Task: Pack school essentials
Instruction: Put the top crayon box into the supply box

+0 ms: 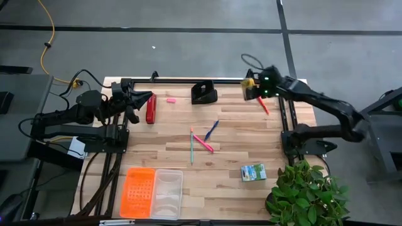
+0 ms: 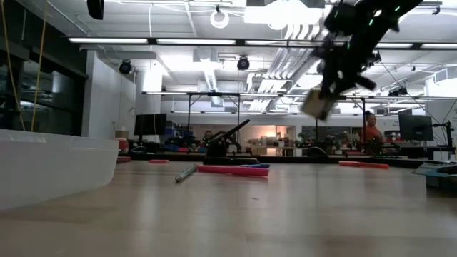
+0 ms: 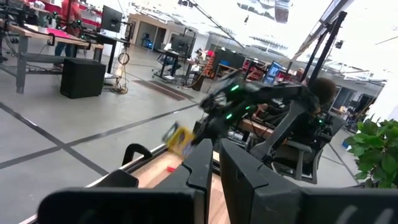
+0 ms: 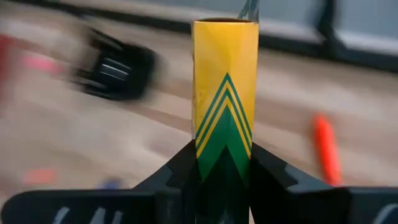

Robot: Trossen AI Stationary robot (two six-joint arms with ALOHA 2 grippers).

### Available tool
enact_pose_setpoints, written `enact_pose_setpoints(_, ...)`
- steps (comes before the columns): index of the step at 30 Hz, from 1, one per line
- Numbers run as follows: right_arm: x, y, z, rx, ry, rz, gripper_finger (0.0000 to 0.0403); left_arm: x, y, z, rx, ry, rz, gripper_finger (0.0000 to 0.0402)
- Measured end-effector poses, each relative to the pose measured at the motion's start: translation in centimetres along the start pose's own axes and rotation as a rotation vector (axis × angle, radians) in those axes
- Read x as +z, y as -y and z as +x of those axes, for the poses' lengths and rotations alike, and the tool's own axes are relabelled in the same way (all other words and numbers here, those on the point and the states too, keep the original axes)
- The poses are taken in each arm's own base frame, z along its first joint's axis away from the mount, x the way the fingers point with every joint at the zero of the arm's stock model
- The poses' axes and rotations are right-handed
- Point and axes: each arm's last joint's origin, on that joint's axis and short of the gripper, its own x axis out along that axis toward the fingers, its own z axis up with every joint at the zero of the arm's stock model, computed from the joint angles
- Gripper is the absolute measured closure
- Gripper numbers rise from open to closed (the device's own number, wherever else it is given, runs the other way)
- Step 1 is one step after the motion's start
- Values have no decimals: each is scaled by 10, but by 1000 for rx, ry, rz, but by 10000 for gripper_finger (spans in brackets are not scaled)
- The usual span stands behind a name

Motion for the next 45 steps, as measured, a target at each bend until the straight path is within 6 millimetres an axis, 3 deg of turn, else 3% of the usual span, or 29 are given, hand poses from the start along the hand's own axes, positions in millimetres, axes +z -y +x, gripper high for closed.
enact_pose_setpoints(6, 4, -38, -48, 339, 288, -66, 306, -6, 2, 11, 11, -42, -26, 380)
enact_pose_setpoints(12, -3, -77, -65, 597, 417, -193, 307, -17, 8, 35, -39, -104, -27, 366)
enact_pose_setpoints(18, -14, -113, -65, 779, 486, -274, 307, -22, 16, 57, -120, -86, -80, 299)
enact_pose_setpoints(26, -34, -155, -46, 940, 526, -314, 307, -27, 25, 74, -262, -89, -149, 225)
enact_pose_setpoints(35, -47, -179, -20, 1032, 543, -290, 307, -31, 35, 85, -320, -43, -163, 218)
enact_pose_setpoints(45, -48, -184, -21, 1057, 520, -283, 307, -47, 45, 99, -321, -72, -147, 218)
